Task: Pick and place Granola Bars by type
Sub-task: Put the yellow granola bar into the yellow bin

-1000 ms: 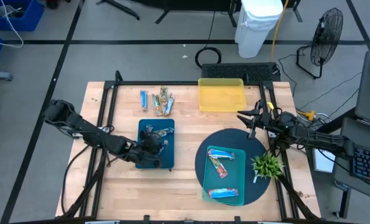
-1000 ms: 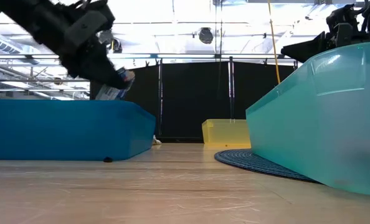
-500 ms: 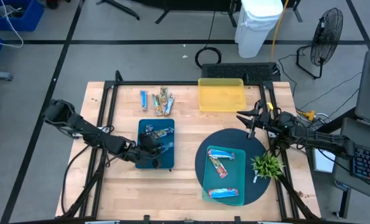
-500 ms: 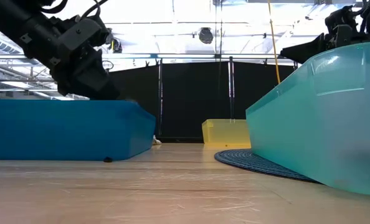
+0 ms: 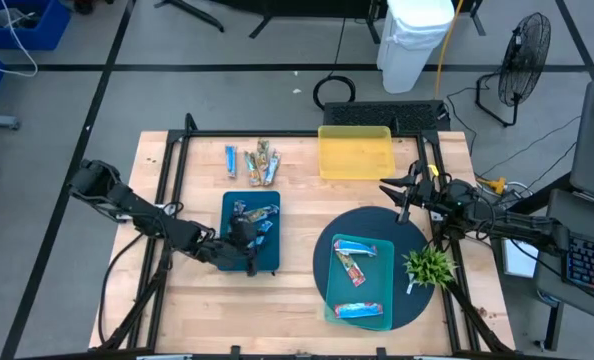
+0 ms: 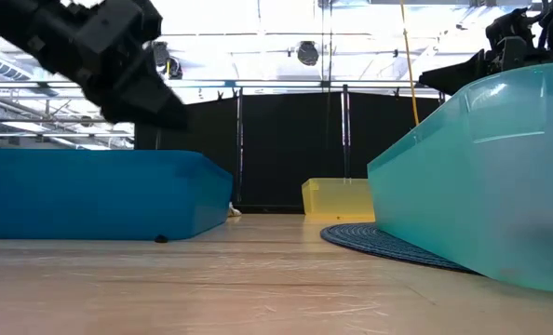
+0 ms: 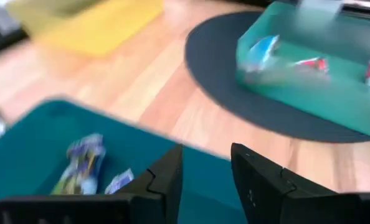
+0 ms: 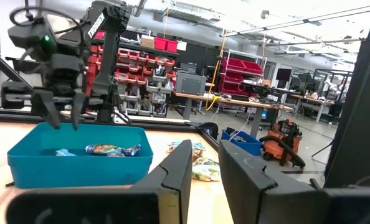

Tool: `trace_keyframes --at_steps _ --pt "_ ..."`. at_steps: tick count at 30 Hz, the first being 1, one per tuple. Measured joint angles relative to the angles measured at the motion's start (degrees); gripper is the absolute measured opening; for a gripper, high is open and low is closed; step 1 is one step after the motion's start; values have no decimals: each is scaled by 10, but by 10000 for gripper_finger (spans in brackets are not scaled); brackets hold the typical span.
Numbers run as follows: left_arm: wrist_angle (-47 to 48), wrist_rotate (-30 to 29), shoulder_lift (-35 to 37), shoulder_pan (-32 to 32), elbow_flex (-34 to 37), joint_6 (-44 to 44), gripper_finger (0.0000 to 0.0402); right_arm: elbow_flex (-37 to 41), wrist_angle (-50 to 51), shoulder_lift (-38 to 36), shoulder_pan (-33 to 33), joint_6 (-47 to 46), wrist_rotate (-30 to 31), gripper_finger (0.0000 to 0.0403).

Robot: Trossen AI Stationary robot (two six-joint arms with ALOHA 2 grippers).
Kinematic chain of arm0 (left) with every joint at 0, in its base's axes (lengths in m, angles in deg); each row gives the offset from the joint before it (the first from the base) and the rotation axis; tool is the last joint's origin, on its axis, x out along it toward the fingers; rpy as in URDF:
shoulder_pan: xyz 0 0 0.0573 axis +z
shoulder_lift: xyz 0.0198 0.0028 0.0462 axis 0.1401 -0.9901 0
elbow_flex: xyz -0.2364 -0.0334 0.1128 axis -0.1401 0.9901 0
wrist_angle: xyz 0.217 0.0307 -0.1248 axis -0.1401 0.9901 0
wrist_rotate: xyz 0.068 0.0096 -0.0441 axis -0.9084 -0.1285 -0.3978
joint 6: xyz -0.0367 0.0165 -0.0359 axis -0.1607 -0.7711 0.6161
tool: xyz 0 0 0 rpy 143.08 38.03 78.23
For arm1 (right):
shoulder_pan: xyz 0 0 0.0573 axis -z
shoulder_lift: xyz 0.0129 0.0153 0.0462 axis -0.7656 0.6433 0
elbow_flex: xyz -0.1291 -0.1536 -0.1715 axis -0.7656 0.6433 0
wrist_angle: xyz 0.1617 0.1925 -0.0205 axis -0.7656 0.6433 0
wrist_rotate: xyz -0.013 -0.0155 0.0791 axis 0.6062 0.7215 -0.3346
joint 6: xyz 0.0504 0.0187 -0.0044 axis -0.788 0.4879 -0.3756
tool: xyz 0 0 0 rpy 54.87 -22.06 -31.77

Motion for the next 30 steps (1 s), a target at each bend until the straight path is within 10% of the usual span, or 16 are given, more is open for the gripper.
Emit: trace_keyframes --at_steps 16,30 --pt "-251 149 393 93 335 -172 147 0 2 0 0 0 0 71" --pt "-16 182 631 99 326 -228 148 0 0 1 0 0 0 71"
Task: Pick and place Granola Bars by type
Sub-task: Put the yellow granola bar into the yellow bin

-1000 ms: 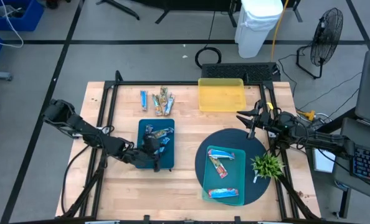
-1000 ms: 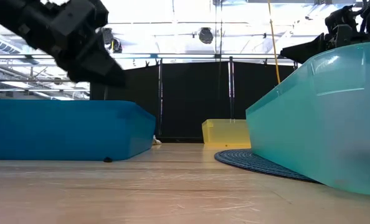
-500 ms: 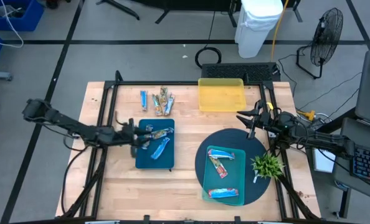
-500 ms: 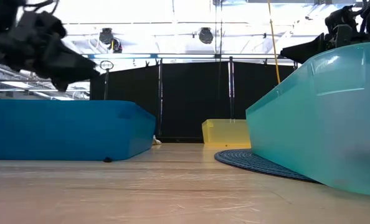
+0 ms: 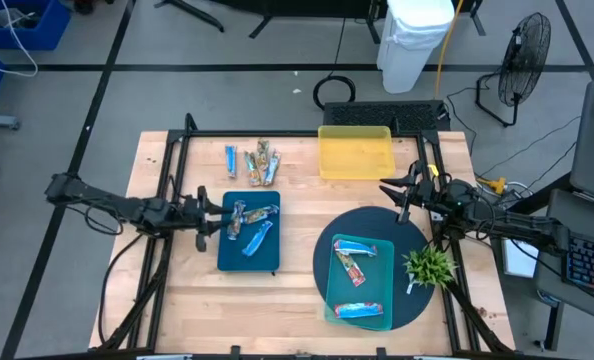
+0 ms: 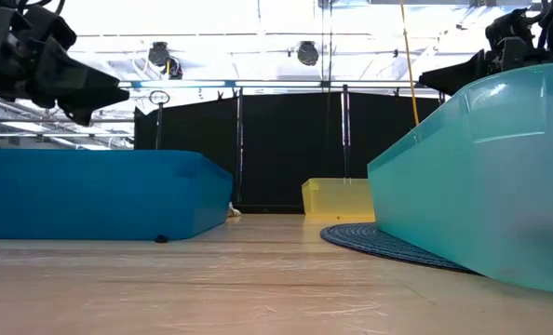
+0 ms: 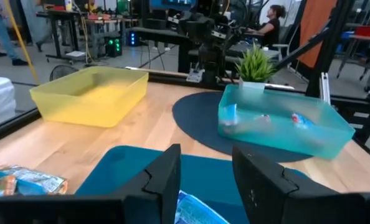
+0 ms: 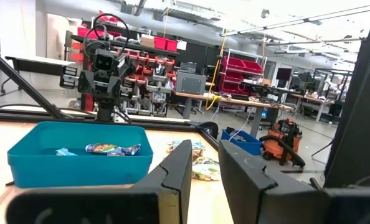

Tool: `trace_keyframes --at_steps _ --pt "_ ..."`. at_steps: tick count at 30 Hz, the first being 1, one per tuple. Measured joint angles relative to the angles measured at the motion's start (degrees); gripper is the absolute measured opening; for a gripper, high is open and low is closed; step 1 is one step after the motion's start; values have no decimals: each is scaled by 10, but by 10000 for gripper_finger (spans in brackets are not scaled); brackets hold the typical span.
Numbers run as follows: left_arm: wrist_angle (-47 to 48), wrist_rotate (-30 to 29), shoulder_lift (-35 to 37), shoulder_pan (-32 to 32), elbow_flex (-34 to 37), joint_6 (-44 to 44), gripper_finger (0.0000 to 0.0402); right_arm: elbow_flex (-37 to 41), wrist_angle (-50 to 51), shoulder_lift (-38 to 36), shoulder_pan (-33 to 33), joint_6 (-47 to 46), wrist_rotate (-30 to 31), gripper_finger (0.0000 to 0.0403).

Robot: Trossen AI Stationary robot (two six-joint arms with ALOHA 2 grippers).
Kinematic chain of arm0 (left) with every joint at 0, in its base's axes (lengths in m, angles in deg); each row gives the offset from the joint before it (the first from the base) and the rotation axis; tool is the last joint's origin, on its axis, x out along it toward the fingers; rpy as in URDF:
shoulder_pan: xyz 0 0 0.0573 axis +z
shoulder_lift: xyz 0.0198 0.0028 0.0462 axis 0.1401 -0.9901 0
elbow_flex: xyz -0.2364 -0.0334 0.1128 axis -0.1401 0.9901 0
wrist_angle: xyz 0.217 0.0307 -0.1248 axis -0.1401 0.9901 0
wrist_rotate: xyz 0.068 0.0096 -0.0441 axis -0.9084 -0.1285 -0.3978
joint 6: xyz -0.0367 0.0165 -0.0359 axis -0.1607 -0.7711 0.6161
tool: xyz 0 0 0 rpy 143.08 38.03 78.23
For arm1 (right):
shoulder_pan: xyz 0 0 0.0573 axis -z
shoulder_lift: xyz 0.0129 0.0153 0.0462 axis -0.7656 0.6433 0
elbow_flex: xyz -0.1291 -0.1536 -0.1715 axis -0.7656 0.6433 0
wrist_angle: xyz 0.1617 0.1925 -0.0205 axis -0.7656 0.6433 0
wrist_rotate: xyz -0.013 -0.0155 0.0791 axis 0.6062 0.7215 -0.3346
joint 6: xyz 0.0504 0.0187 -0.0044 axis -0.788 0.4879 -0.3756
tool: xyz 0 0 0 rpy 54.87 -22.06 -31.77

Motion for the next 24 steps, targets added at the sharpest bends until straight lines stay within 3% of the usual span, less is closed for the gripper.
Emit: trace_keyframes --at_steps 7,11,20,24 --pt "95 8 101 0 0 -12 147 0 0 0 0 0 0 71" --pt "108 52 140 2 -1 -37 147 0 0 0 0 0 0 71" --pt "118 123 154 49 -1 -60 148 0 0 0 0 0 0 71" --pt "118 119 150 69 -1 -62 148 0 0 0 0 0 0 71"
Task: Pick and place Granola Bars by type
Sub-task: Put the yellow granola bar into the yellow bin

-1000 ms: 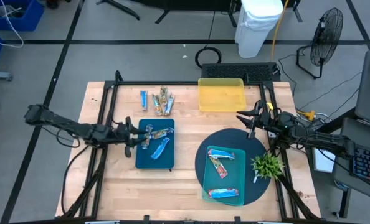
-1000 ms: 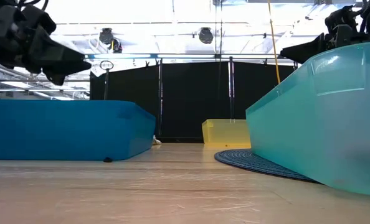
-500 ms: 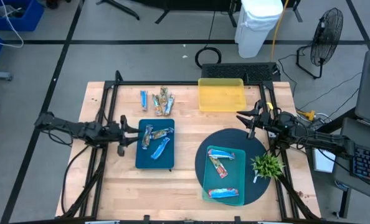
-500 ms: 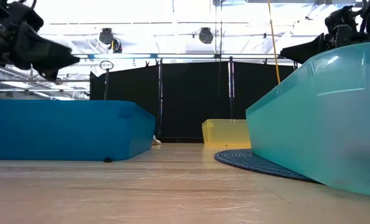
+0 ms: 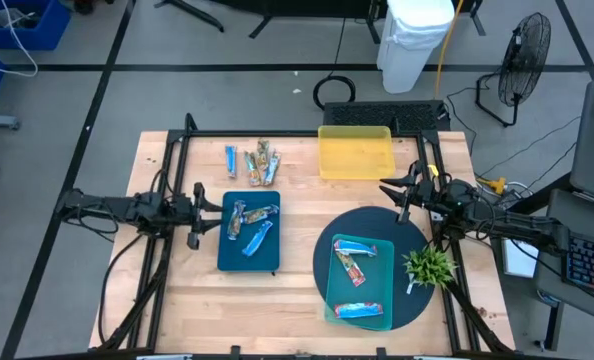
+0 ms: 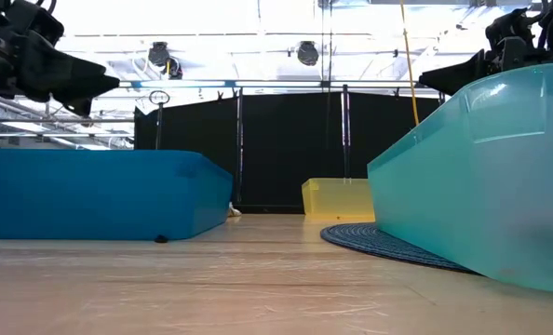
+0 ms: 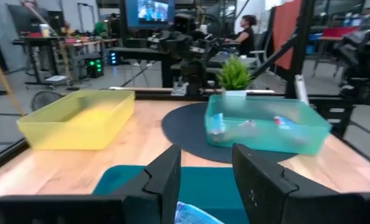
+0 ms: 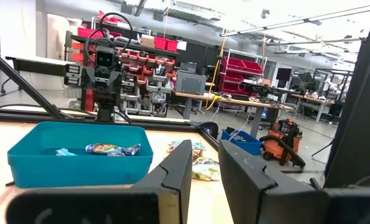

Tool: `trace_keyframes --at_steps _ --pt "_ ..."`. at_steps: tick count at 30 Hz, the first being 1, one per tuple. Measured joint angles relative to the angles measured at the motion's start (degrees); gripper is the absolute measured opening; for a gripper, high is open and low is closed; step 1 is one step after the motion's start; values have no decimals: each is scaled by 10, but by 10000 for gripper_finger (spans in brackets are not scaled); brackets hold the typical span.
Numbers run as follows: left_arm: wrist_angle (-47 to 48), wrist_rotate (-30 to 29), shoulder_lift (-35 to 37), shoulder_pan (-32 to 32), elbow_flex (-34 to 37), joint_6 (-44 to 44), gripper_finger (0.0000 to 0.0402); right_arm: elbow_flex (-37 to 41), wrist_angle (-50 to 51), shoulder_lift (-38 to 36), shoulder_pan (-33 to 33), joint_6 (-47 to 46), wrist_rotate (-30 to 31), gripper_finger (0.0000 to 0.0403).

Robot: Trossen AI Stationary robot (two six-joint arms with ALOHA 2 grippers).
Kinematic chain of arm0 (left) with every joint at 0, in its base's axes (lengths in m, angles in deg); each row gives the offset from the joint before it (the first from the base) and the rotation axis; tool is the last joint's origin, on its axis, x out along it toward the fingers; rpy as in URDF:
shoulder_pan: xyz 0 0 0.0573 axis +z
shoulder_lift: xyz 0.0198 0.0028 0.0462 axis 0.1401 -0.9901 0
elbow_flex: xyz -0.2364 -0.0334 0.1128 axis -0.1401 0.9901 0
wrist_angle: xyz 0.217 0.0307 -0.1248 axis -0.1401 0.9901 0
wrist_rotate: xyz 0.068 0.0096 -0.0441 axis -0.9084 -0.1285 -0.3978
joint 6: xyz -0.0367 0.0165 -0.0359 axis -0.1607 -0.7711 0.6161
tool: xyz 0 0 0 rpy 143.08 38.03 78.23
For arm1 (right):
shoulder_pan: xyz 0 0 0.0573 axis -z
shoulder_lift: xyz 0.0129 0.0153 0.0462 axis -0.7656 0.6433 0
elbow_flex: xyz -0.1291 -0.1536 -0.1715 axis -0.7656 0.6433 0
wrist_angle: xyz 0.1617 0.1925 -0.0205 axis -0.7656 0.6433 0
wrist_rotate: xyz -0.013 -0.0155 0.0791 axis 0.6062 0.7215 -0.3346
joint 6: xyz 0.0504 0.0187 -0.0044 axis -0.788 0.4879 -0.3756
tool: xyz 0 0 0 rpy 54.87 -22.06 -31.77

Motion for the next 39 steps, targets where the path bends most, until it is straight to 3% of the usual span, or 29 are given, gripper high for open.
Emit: trace_keyframes --at_steps 17,23,29,37,39 --pt "-11 -6 -19 9 1 4 148 0 -37 0 0 -11 0 71" --pt "-12 -6 -19 9 2 4 148 0 -121 0 0 -166 -2 71" --pt "-13 -6 -19 9 2 4 147 1 -140 0 0 -187 77 71" --pt "-13 -6 -19 9 2 4 147 0 -108 5 0 -163 91 71" --pt "-13 -6 -19 9 2 4 147 0 -144 22 0 -160 91 71"
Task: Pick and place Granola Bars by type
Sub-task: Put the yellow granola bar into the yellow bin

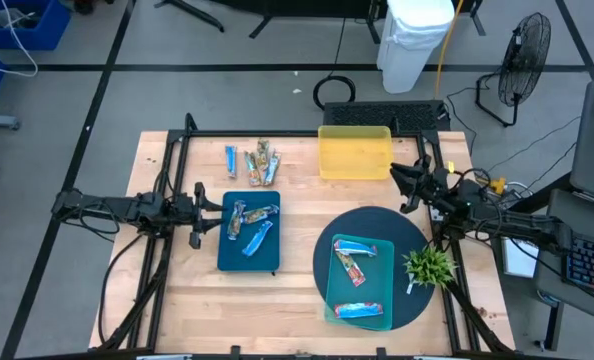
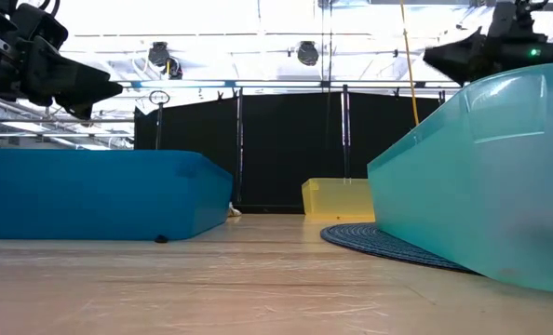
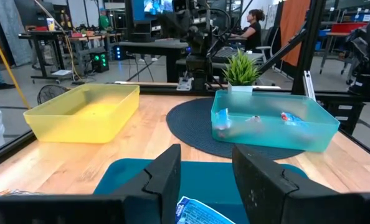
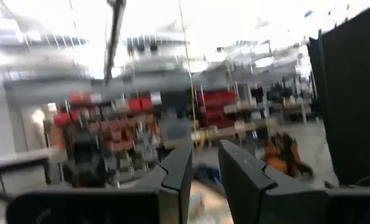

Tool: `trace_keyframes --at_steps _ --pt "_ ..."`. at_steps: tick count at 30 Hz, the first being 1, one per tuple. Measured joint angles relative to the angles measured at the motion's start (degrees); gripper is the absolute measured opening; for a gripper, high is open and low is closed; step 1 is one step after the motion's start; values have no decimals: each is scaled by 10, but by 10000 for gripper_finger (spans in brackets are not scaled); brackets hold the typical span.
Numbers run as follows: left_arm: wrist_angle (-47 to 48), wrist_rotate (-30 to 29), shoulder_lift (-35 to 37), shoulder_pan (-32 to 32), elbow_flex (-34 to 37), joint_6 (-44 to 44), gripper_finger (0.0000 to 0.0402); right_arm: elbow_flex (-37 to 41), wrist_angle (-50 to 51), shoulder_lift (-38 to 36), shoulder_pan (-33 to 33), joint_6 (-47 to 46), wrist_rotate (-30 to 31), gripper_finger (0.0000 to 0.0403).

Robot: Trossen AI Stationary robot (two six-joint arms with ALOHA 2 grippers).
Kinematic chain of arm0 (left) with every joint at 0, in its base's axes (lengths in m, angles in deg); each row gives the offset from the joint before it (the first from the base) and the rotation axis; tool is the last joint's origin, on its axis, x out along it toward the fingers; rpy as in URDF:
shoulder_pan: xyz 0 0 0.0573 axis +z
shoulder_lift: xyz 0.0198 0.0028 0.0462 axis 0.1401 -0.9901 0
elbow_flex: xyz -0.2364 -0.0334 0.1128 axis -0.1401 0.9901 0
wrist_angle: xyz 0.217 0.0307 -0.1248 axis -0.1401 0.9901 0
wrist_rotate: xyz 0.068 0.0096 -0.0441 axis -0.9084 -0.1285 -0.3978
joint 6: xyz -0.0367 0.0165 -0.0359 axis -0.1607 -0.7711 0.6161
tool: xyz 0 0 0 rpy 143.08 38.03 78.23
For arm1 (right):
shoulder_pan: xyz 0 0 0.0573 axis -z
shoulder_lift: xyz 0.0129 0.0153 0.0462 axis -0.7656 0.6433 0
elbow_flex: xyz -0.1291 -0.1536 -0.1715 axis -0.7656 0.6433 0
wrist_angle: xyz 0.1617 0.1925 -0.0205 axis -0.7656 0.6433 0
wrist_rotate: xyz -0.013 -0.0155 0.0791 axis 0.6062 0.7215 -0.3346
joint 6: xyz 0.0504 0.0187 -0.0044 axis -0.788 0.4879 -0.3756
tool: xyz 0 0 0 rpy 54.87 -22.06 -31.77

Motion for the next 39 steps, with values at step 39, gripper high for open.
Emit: trace_keyframes --at_steps 39 --pt "-3 -11 0 -1 0 0 147 -1008 321 1166 41 66 -107 70"
